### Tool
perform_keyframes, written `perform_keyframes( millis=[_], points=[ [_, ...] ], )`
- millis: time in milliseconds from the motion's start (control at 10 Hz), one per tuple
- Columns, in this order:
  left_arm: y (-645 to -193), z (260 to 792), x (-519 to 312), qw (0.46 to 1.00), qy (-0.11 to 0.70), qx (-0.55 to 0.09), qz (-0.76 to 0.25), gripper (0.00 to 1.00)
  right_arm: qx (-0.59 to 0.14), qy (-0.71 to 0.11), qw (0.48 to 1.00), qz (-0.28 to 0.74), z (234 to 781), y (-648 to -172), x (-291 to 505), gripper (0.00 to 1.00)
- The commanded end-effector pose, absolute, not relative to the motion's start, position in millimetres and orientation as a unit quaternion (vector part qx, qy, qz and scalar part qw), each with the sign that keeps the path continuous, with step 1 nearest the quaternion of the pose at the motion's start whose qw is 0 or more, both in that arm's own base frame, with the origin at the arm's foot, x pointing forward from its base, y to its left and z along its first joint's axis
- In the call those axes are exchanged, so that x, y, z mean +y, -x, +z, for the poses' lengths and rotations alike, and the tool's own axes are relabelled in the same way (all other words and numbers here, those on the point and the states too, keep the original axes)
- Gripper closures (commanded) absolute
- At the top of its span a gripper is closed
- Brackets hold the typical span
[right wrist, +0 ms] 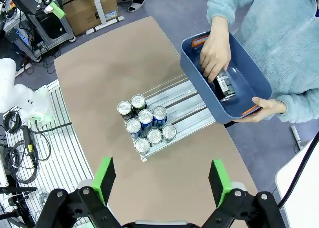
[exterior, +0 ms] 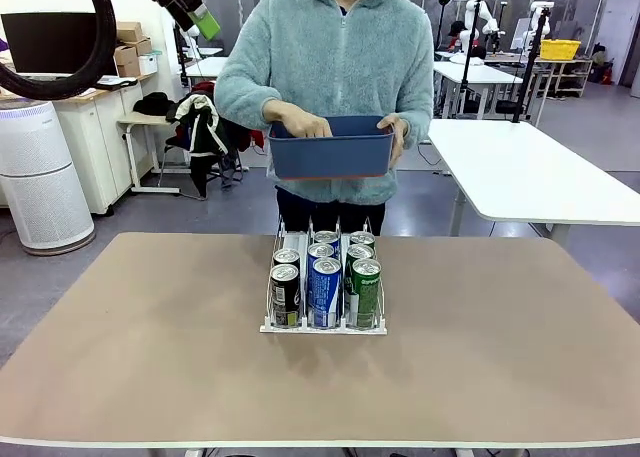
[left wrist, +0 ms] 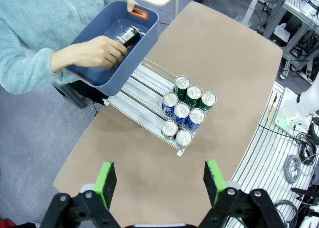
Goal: Fill the beverage cans into the dispenser.
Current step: Pick up the Pepsi coke handed by the human.
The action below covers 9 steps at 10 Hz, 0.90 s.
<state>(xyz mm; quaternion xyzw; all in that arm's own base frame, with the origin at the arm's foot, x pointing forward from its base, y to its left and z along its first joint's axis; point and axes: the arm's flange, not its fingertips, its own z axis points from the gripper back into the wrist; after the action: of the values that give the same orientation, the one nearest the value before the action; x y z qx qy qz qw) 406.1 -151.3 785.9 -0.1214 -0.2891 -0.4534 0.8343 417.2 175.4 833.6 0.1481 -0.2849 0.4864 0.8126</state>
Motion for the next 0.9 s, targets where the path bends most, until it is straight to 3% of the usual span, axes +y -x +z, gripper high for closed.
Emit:
perform_keyframes(
  millis=[0, 800],
  points=[
    [-406.0, 784.4, -149.6, 0.833, 0.125, -0.29, -0.454, 0.06, -0.285, -0.149, 0.813, 0.486, 833.5, -416.9, 175.6, 0.0],
    [-406.0, 784.4, -149.6, 0.833, 0.125, -0.29, -0.454, 0.06, -0.285, -0.149, 0.813, 0.486, 833.5, -416.9, 175.6, 0.0]
  ],
)
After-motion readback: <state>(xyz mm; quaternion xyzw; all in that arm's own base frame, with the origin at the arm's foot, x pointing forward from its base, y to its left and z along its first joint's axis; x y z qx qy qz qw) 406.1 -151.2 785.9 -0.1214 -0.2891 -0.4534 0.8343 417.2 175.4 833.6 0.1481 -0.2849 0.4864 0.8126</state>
